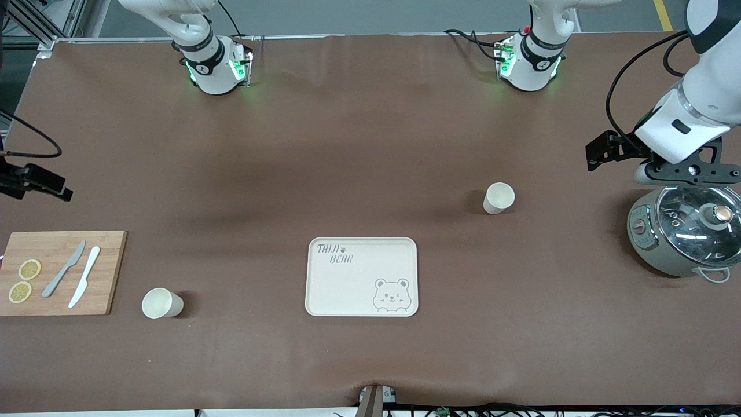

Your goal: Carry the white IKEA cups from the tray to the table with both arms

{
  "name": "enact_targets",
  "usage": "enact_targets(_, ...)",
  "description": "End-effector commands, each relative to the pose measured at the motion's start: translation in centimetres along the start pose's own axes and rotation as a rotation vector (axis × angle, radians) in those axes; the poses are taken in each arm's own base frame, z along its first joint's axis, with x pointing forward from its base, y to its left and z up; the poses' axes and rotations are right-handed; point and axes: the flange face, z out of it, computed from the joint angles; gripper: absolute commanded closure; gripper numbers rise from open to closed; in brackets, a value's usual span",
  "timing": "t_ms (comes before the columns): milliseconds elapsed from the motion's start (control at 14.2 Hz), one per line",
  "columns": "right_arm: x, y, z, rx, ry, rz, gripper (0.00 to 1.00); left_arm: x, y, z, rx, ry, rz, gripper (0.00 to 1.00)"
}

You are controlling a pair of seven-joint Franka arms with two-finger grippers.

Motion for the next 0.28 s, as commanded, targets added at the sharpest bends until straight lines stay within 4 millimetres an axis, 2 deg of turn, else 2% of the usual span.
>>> enact_targets(0, -2.83, -0.01, -0.86, -0.009, 0.012, 0.017, 0.00, -0.30, -0.31, -0.06, 0.007, 0.002, 0.007, 0.00)
enact_targets(211, -3.07, 0.16, -1.20, -0.008, 0.015, 0.019, 0.00, -0.17, -0.22, 0.00, 0.007, 0.006, 0.009, 0.00)
